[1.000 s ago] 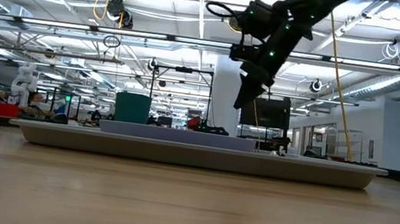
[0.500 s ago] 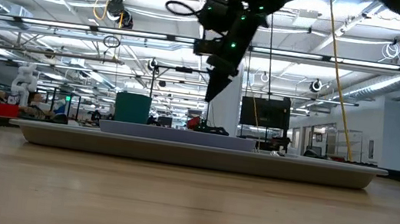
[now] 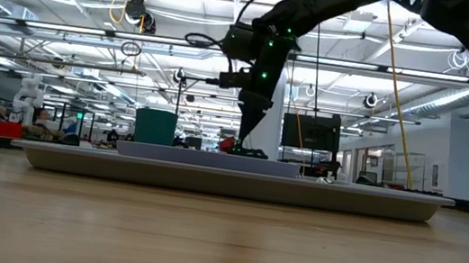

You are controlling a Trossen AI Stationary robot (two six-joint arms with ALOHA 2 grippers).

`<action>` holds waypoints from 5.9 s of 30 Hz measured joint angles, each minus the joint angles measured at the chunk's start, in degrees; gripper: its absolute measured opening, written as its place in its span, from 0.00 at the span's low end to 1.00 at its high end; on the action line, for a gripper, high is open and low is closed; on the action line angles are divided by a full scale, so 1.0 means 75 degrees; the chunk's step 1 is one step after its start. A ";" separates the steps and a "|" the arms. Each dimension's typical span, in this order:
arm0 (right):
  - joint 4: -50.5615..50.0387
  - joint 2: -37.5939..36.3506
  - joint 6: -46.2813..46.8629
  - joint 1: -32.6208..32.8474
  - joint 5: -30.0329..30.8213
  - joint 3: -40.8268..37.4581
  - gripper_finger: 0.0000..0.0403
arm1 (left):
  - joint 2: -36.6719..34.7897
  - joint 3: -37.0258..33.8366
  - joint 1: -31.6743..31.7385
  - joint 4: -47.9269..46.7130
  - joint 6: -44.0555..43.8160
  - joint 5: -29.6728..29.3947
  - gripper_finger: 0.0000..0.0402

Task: Pick and place plate/cup/fork/spoon on tray
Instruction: Adjust the gray serving tray

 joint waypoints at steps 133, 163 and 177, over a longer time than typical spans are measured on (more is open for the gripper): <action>0.1553 -0.3307 0.2886 -0.0298 0.0208 -0.4381 0.00 | 0.0112 -0.0003 -0.0006 -0.0549 -0.0780 -0.0006 0.16; 0.6802 -0.5886 0.2330 0.0367 -0.0658 -0.7657 0.00 | 0.0393 -0.0003 0.1085 -0.0582 -0.1182 0.0417 0.16; 0.6822 -0.5886 0.2379 0.0364 -0.0856 -0.7654 0.00 | 0.0393 -0.0003 0.1390 -0.0808 -0.1582 0.0664 0.16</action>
